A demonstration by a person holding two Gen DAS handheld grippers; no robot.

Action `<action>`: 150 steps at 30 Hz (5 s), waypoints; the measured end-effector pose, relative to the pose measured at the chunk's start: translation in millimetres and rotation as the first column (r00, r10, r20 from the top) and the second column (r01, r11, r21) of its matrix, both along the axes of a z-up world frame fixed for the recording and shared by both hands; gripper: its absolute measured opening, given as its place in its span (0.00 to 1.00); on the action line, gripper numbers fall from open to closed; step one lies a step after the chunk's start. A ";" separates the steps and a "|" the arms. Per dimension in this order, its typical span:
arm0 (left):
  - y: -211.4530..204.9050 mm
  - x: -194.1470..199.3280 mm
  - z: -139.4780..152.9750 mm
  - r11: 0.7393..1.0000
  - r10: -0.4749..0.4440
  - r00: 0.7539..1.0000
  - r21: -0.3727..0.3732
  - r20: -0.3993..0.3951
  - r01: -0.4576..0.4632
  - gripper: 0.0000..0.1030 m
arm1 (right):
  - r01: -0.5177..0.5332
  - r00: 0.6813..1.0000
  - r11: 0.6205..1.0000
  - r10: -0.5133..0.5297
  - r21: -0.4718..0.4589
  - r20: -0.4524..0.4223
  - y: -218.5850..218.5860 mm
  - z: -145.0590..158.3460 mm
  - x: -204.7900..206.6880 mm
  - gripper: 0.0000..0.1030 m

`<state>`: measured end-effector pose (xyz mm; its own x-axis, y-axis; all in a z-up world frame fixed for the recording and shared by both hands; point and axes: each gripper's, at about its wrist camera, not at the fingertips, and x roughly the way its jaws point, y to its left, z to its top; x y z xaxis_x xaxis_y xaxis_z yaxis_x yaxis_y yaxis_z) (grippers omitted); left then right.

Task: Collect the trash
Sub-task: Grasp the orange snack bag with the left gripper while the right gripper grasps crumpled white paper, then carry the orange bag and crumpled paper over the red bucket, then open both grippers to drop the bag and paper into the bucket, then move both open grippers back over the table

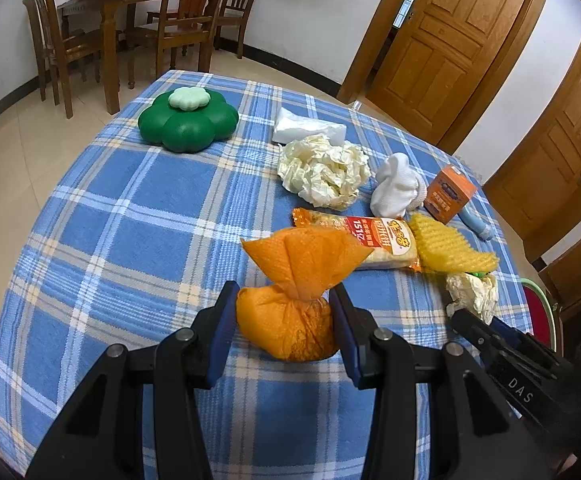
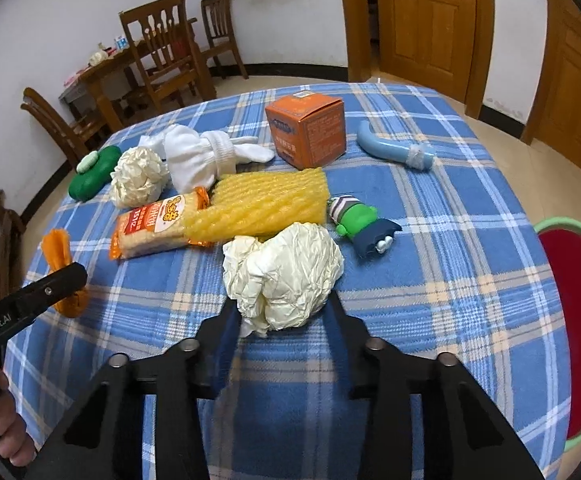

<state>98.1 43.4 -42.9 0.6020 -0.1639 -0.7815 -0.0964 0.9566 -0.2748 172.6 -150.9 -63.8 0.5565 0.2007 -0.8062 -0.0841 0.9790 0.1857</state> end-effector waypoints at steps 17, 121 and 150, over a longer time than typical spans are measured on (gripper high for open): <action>-26.0 -15.4 21.6 0.998 -0.056 0.998 0.000 0.032 0.057 0.45 | 0.042 0.999 0.997 -0.044 0.067 0.031 -37.1 20.0 -48.6 0.33; -313.3 -6.4 40.5 0.773 -0.634 0.773 0.036 0.016 0.633 0.64 | 0.614 0.774 0.768 -0.631 0.179 0.052 -279.1 24.4 -168.7 0.55; -103.0 44.5 47.6 0.967 -0.251 0.967 0.068 0.047 0.247 0.64 | 0.417 0.900 0.901 -0.428 0.121 0.080 -177.1 54.4 -100.2 0.55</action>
